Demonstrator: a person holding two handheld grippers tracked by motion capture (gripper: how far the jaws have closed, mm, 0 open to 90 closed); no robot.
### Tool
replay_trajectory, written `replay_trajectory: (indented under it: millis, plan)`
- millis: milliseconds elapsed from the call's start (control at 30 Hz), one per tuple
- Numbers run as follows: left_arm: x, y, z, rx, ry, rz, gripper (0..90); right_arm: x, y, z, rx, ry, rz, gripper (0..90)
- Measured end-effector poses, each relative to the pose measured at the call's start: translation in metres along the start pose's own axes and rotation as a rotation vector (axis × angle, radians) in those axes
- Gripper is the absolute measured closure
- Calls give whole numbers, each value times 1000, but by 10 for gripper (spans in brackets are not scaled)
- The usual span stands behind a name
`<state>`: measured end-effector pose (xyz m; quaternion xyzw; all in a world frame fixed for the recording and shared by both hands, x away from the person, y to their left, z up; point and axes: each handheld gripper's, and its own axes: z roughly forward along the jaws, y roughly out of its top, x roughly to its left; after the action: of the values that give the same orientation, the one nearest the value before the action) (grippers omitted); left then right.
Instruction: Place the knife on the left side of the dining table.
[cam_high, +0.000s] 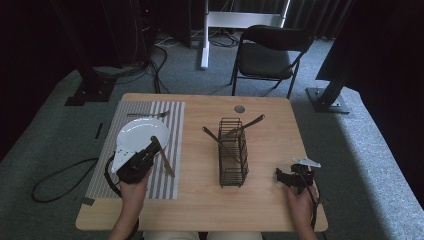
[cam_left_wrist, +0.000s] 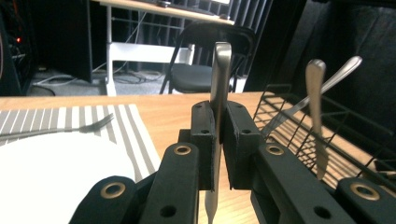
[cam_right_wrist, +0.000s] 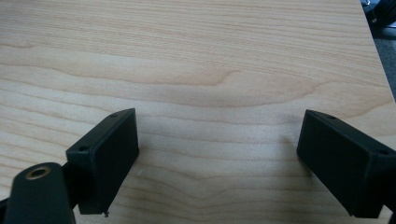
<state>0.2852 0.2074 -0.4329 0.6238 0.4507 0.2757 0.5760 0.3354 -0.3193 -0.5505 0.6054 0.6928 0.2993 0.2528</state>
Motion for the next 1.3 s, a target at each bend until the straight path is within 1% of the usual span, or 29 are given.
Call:
replay_trajectory:
  millis: [67, 133, 233, 267, 300, 333, 400, 433, 500, 567, 600, 667, 767, 833, 900, 933, 967, 1000, 1033, 1067, 1133, 1167, 1200, 1300]
  plan:
    - [1, 0, -1, -2, 4, -9, 838, 0, 0, 0, 0, 0, 0, 118]
    - [1, -1, -1, -2, 0, -6, 838, 0, 0, 0, 0, 0, -1, 118]
    - [-1, 3, -2, 19, -32, 24, 835, 0, 0, 0, 0, 0, -1, 118]
    - [-1, 3, -3, 19, -45, 24, 829, 0, 0, 0, -1, 0, 0, 118]
    - [-1, 4, -4, 9, -61, 19, 821, 0, 0, 0, -1, -1, 1, 118]
    - [-1, 6, -6, 1, -67, 13, 802, 0, 0, 0, -1, -1, 1, 118]
    - [0, 9, -8, -14, -63, 16, 784, 0, 0, 0, -1, -1, 1, 118]
    - [1, 10, -9, -17, -60, 16, 760, 0, 0, 0, -1, -1, 1, 118]
    - [3, 12, -9, -14, -33, 21, 754, 0, 0, 0, -1, -1, 2, 118]
    - [6, 14, -10, -12, -20, 8, 754, 0, 0, 0, 0, -1, 3, 118]
    - [7, 14, -11, -13, -6, 9, 758, 0, 0, 0, 0, -2, 3, 118]
    - [10, 13, -14, -15, 39, 5, 759, 0, 0, 0, 0, -2, 3, 118]
    - [19, 11, -19, -16, 79, -11, 758, 0, 0, 0, 0, -2, 2, 118]
    - [25, 8, -23, -16, 124, -13, 758, 0, 0, 0, 0, -2, 3, 118]
    - [33, 5, -26, -11, 136, -27, 758, 0, 0, 0, 0, -2, 3, 118]
    - [37, 3, -28, -9, 159, -29, 757, 0, 0, 0, 0, -2, 3, 118]
    - [41, 1, -29, -4, 167, -37, 754, 0, 0, 0, 0, -2, 3, 118]
    - [46, -1, -31, -4, 166, -50, 751, 0, 0, 0, 0, -2, 3, 118]
    - [46, -1, -31, -4, 166, -50, 748, 0, 0, 0, 0, -2, 3, 118]
    - [53, -6, -34, 1, 188, -63, 748, 0, 0, 0, 0, -2, 3, 118]
    - [61, -12, -39, 4, 189, -88, 734, 0, 0, 0, 0, -3, 4, 118]
    - [65, -15, -41, 9, 198, -90, 727, 0, 0, 0, 0, -3, 4, 118]
    - [68, -18, -43, 12, 201, -100, 719, 1, 0, 0, 0, -3, 5, 118]
    - [80, -29, -49, 19, 207, -145, 702, 1, 0, 0, 0, -4, 5, 118]
